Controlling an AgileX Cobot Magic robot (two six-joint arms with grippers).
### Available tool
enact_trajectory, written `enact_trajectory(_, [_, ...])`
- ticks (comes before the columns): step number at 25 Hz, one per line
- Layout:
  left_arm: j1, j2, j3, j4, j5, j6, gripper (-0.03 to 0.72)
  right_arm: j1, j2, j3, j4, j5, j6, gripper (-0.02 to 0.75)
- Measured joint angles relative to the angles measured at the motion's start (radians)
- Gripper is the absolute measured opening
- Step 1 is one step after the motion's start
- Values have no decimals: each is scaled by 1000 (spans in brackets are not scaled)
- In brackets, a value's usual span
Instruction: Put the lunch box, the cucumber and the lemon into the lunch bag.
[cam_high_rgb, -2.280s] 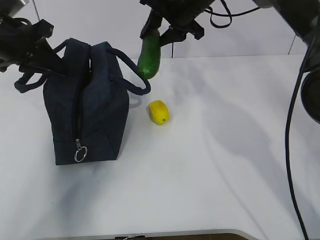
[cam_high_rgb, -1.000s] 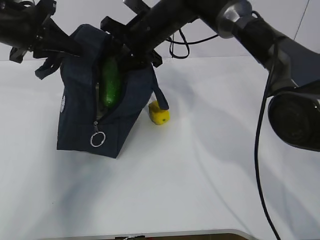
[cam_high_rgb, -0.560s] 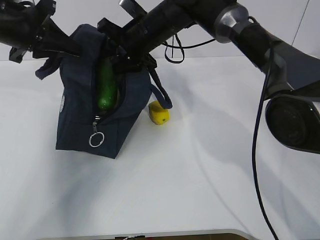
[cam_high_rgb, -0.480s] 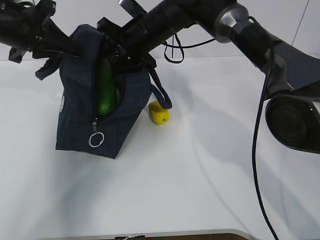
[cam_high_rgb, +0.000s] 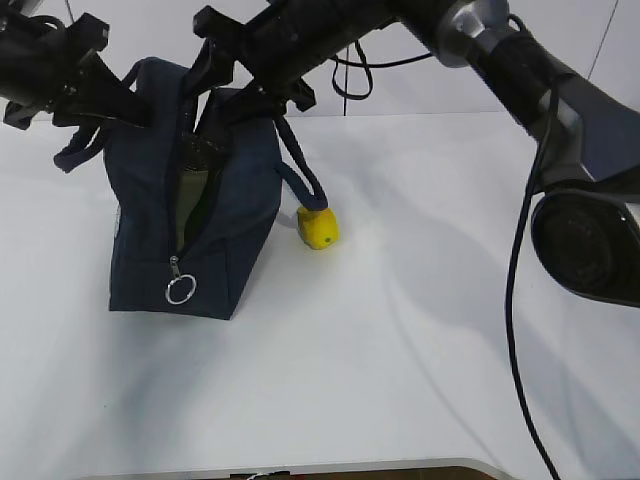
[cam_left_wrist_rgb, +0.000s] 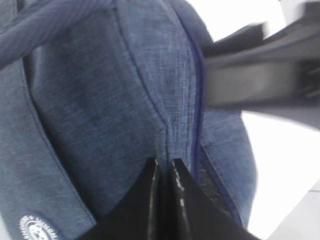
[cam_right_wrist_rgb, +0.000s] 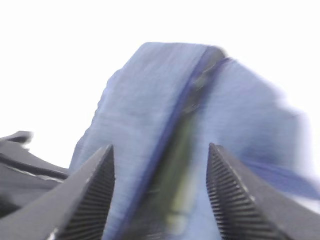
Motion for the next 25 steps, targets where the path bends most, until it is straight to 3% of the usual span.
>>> enact_trajectory(5, [17,0,0,37,-5,0,-10,0,-8,-97,-70,0,-1,467])
enact_trajectory(14, [122,0,0,41,55,0,-10,0,-42,-119,-344,4,-28,468])
enact_trajectory(25, [170,-59,0,139,99,0,-10,0,-42,-119,-428,8,-55,468])
